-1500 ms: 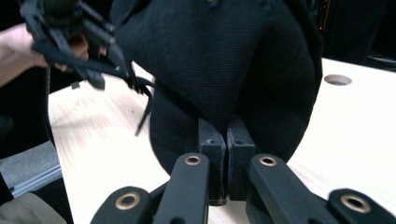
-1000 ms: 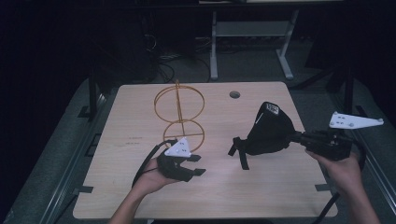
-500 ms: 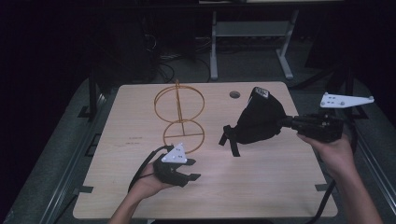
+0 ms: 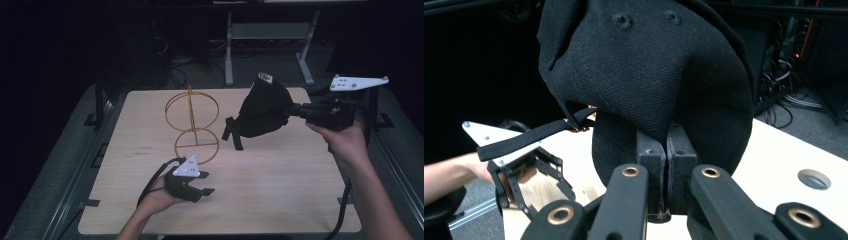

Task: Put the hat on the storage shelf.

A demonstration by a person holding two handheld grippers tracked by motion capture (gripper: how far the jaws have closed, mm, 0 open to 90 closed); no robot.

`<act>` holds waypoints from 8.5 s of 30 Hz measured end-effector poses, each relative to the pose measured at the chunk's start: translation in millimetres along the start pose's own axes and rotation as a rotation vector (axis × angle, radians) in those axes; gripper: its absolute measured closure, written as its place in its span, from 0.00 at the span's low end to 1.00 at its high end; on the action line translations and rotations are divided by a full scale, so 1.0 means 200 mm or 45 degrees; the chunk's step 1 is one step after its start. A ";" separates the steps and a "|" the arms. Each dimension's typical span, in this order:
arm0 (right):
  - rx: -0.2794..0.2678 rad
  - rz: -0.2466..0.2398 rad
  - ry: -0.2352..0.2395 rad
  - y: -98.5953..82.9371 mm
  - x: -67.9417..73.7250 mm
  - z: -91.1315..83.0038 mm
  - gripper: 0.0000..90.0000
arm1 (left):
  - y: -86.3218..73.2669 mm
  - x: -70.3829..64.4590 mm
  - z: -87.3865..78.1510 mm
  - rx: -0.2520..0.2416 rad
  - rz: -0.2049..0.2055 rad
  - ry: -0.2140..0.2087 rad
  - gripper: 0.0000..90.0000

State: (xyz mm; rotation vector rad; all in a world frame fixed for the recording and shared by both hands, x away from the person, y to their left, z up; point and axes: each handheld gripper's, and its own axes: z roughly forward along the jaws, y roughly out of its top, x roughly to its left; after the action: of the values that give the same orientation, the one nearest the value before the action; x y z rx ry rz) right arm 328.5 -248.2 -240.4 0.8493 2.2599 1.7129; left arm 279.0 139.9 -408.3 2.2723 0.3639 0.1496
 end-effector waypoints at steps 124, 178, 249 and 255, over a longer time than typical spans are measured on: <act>0.266 -0.040 0.031 0.34 -0.05 0.83 0.27 | -0.08 0.04 0.00 -0.006 -0.073 0.031 0.34; 0.275 0.051 -0.096 0.02 -0.22 0.41 0.20 | -0.09 0.04 0.01 -0.005 -0.064 0.069 0.30; 0.255 0.289 -0.106 -0.64 -0.31 0.11 0.20 | -0.12 0.05 0.02 0.005 -0.090 0.069 0.30; 0.279 0.318 -0.129 -0.72 -0.31 0.09 0.20 | -0.12 0.05 0.03 0.009 -0.092 0.067 0.30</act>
State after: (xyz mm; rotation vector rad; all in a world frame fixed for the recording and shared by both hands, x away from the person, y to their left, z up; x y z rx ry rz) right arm 340.8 -292.3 -391.8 1.2833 2.3861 1.4900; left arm 284.6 154.6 -430.0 2.2620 0.4737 0.1712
